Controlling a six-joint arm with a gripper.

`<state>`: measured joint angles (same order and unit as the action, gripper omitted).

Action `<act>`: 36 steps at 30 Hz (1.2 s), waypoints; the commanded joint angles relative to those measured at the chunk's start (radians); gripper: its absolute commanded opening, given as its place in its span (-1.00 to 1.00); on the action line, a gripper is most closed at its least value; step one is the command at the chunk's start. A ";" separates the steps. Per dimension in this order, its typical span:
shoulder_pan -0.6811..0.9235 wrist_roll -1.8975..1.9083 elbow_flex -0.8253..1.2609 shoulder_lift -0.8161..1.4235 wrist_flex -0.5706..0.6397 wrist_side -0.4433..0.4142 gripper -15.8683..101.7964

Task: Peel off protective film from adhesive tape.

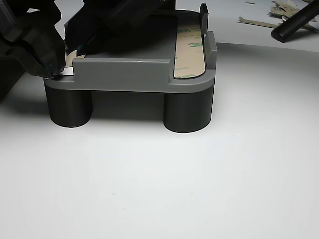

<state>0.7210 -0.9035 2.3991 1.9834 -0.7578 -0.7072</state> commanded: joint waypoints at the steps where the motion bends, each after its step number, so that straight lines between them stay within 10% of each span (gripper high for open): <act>1: -0.008 -0.008 -0.018 0.011 0.014 -0.006 -0.92; 36: -0.029 -0.002 -0.017 0.150 -0.110 0.000 -0.78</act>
<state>0.7133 -0.9081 2.3991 2.0877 -0.8621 -0.7056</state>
